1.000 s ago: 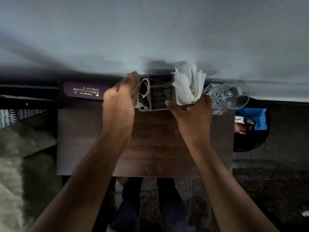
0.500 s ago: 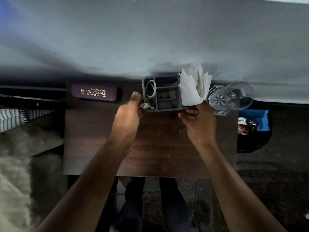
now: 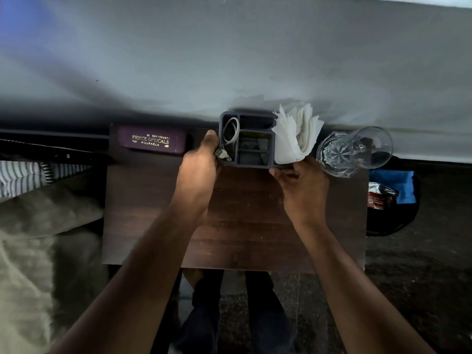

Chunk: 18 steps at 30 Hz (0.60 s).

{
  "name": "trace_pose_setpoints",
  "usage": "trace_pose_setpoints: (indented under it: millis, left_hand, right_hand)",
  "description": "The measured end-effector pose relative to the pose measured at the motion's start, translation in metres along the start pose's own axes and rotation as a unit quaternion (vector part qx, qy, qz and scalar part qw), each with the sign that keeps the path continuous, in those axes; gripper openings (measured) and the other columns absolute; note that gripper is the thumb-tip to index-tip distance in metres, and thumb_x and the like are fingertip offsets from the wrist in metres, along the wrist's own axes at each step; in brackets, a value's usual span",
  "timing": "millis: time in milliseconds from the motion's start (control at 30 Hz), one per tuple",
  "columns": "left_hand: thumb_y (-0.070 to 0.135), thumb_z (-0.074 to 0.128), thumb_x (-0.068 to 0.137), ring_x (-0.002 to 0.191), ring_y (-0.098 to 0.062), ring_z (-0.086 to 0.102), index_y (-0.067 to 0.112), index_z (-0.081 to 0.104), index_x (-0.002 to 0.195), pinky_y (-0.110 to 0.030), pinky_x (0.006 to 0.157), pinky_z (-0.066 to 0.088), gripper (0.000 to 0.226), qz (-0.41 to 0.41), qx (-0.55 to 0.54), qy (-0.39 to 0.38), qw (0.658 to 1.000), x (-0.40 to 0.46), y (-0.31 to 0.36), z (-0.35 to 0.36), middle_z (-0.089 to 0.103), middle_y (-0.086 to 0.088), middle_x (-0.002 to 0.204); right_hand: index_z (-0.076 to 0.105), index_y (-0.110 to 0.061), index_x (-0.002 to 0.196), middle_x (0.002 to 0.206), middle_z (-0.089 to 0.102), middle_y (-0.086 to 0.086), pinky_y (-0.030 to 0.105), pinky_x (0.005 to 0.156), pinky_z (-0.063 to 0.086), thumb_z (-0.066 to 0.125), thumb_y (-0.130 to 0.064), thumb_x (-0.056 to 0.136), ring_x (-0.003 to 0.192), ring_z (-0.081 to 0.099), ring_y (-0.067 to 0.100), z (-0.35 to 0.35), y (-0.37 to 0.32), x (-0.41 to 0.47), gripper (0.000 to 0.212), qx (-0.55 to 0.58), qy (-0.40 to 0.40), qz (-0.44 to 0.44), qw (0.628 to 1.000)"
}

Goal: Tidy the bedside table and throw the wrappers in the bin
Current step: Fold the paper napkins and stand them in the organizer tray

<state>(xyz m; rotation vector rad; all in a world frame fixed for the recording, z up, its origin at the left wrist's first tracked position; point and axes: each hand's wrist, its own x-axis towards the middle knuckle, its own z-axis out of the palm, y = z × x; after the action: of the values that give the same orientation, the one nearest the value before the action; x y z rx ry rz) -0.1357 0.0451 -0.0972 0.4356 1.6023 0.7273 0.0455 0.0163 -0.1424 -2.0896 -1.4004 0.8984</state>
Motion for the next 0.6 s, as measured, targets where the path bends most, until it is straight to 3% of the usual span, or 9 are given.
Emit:
trace_pose_setpoints:
  millis: [67,167,267,333,400,467,533,600]
  left_hand:
    - [0.046,0.051,0.097,0.087,-0.008,0.063,0.028,0.072,0.073,-0.032,0.094,0.053,0.037,-0.005,-0.019,0.002,1.0,0.003,-0.001,0.001,0.065,0.013,0.081]
    - [0.036,0.054,0.097,0.061,-0.006,0.051,0.021,0.066,0.077,-0.024,0.063,0.045,0.027,-0.008,-0.034,0.013,0.999,0.007,-0.001,0.005,0.054,0.009,0.064]
    - [0.036,0.052,0.098,0.054,-0.004,0.039,0.026,0.054,0.08,-0.021,0.054,0.032,0.021,-0.001,-0.029,0.004,1.0,0.008,-0.004,0.006,0.045,0.006,0.064]
    - [0.04,0.051,0.097,0.063,-0.007,0.041,0.025,0.05,0.082,-0.02,0.058,0.033,0.022,0.001,-0.028,-0.006,1.0,0.007,-0.007,0.004,0.046,0.002,0.07]
    - [0.048,0.053,0.092,0.078,-0.014,0.032,0.027,0.048,0.089,-0.025,0.065,0.031,0.022,0.014,-0.013,-0.015,1.0,0.007,-0.01,-0.001,0.038,0.001,0.089]
    - [0.054,0.055,0.087,0.079,-0.016,0.026,0.032,0.044,0.084,-0.03,0.067,0.027,0.026,0.021,-0.004,-0.013,1.0,0.006,-0.011,-0.005,0.031,-0.001,0.091]
    - [0.064,0.056,0.078,0.08,-0.016,0.034,0.033,0.048,0.082,-0.036,0.075,0.031,0.032,0.021,0.012,0.004,1.0,0.003,-0.008,-0.006,0.04,-0.001,0.09]
    - [0.072,0.055,0.071,0.095,-0.022,0.056,0.028,0.065,0.093,-0.043,0.095,0.042,0.05,0.02,0.021,0.031,0.999,0.0,-0.009,-0.009,0.061,-0.003,0.1]
  right_hand:
    - [0.075,-0.004,0.102,0.106,0.069,0.01,0.032,0.078,0.059,0.082,-0.021,0.082,0.081,0.072,0.017,-0.001,-0.001,0.003,0.027,-0.001,-0.001,0.004,1.0]
    - [0.074,-0.009,0.102,0.101,0.071,0.008,0.038,0.075,0.06,0.084,-0.032,0.08,0.076,0.072,0.015,-0.003,-0.002,0.002,0.034,-0.016,0.001,0.004,1.0]
    - [0.068,-0.008,0.125,0.111,0.068,0.009,0.033,0.077,0.06,0.082,-0.035,0.081,0.077,0.071,0.014,-0.006,-0.002,-0.011,0.053,-0.041,0.011,0.008,0.999]
    - [0.063,-0.009,0.135,0.118,0.065,0.008,0.027,0.078,0.06,0.081,-0.026,0.084,0.082,0.071,0.015,-0.009,-0.001,-0.021,0.057,-0.006,0.019,0.02,1.0]
    - [0.059,-0.009,0.139,0.122,0.063,0.006,0.015,0.078,0.058,0.079,-0.02,0.087,0.088,0.07,0.015,-0.01,-0.001,-0.028,0.057,0.028,0.018,0.044,0.998]
    - [0.057,-0.008,0.141,0.124,0.063,0.005,0.009,0.078,0.055,0.078,-0.018,0.087,0.09,0.07,0.015,-0.01,0.0,-0.032,0.058,0.042,0.016,0.057,0.997]
    - [0.056,-0.008,0.141,0.125,0.063,0.005,0.01,0.078,0.056,0.079,-0.018,0.087,0.09,0.07,0.015,-0.008,-0.002,-0.033,0.059,0.043,0.02,0.054,0.997]
    - [0.058,-0.008,0.14,0.121,0.064,0.003,0.009,0.075,0.056,0.079,-0.018,0.087,0.086,0.07,0.01,-0.007,-0.003,-0.031,0.058,0.04,0.03,0.061,0.997]
